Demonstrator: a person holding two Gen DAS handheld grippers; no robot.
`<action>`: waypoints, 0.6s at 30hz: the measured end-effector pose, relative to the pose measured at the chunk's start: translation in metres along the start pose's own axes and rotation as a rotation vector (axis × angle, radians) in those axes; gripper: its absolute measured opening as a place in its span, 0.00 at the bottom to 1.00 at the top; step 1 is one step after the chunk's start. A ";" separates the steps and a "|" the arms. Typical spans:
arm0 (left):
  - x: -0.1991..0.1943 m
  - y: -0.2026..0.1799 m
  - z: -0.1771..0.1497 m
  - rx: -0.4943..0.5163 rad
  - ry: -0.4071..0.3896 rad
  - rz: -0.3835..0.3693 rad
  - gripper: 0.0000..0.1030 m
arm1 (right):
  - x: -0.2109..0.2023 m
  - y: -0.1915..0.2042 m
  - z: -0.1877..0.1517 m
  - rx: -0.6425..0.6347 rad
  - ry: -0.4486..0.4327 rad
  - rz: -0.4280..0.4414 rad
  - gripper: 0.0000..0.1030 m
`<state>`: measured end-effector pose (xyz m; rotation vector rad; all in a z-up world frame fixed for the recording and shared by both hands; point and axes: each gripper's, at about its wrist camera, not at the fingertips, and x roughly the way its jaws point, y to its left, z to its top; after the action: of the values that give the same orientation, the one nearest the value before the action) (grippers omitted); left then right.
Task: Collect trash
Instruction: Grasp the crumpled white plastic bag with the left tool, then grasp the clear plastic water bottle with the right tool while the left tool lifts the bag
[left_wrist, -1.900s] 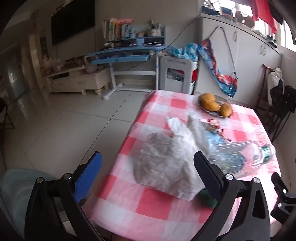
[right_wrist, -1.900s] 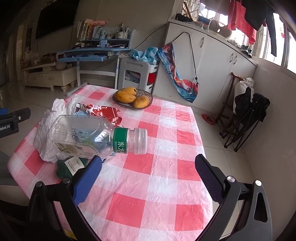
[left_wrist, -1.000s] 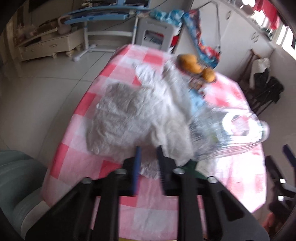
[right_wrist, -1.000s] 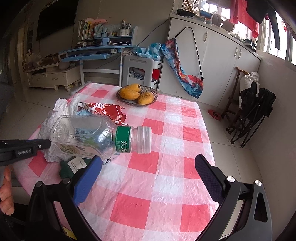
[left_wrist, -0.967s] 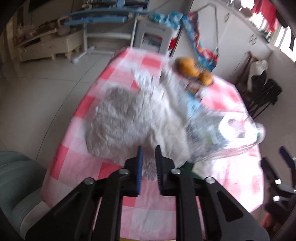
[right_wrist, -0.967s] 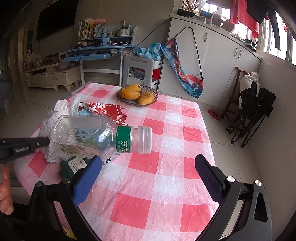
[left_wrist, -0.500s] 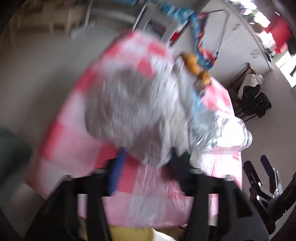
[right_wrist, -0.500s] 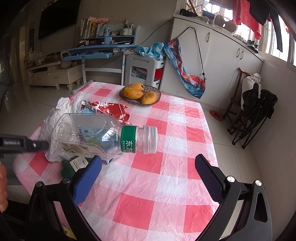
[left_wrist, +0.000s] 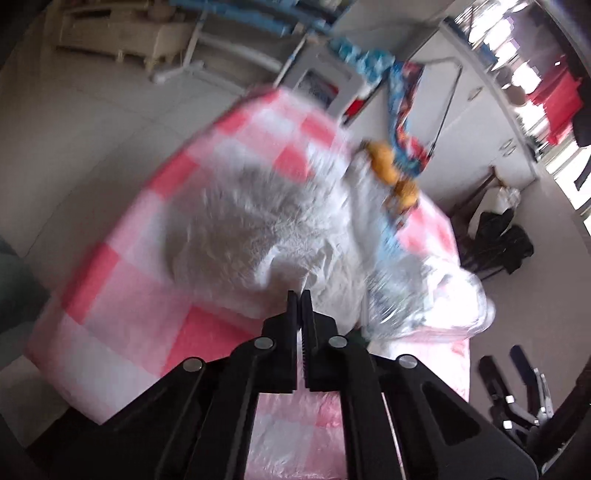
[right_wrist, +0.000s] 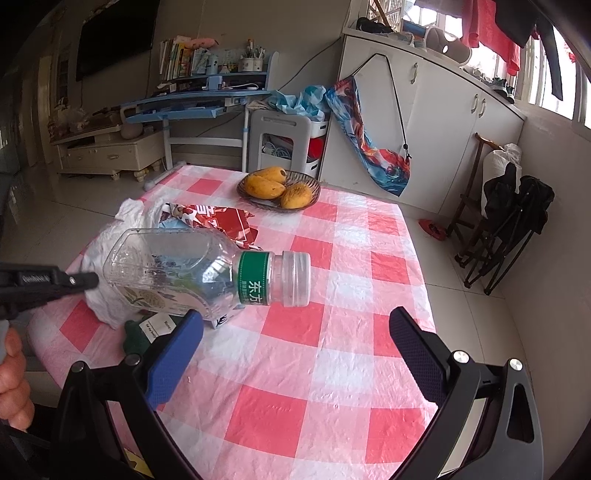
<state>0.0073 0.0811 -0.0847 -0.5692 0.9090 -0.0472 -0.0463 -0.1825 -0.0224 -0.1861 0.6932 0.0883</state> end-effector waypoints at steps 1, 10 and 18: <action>-0.010 -0.003 0.003 0.008 -0.044 -0.028 0.02 | 0.000 0.000 0.000 0.000 0.010 0.004 0.94; -0.078 -0.031 0.015 0.127 -0.294 -0.122 0.02 | 0.000 0.005 0.001 -0.021 0.037 0.015 0.94; -0.110 -0.020 0.018 0.120 -0.369 -0.116 0.02 | -0.005 0.019 0.001 -0.086 -0.007 0.056 0.94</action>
<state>-0.0433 0.1026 0.0139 -0.4979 0.5104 -0.0976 -0.0522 -0.1635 -0.0216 -0.2490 0.6882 0.1727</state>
